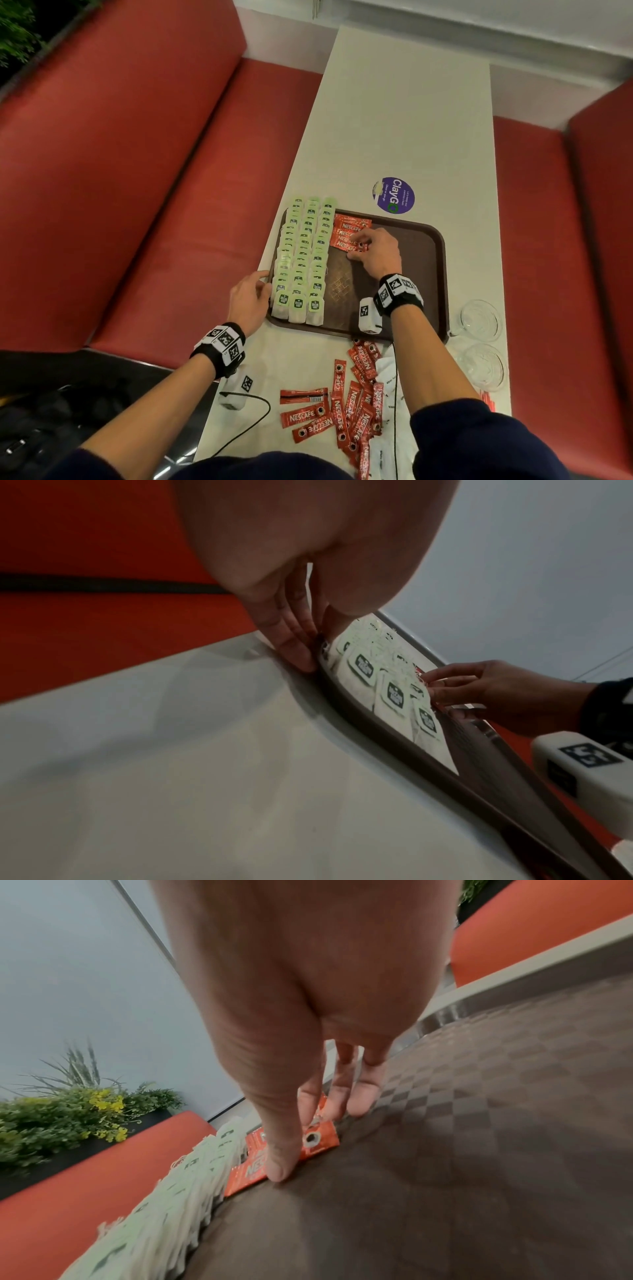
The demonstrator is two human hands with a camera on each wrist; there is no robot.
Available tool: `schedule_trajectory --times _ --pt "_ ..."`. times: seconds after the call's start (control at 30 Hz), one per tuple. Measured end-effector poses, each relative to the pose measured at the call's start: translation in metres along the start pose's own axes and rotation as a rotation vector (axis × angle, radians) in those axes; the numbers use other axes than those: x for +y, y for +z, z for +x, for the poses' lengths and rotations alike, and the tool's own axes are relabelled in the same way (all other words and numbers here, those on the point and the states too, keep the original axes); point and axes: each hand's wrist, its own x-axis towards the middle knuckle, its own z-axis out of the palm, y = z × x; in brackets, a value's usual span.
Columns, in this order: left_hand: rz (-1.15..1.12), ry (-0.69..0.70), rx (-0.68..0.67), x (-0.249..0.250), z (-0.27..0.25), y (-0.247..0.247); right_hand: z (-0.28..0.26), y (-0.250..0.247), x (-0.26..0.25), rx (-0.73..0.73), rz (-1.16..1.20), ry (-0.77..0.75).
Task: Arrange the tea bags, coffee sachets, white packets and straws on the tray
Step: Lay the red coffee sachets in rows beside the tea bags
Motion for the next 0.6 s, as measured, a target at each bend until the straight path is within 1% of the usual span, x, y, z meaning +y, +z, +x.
schedule_trajectory --times 0.3,0.47,0.6 --pt "0.018 0.007 0.002 -0.002 0.001 -0.001 -0.006 0.006 -0.007 0.064 -0.103 -0.069" --pt "0.018 0.003 0.01 0.001 0.0 -0.003 -0.003 0.01 -0.008 0.104 -0.077 -0.026" --pt "0.018 -0.005 0.008 0.002 0.0 -0.003 -0.002 0.012 -0.009 0.119 -0.08 -0.022"
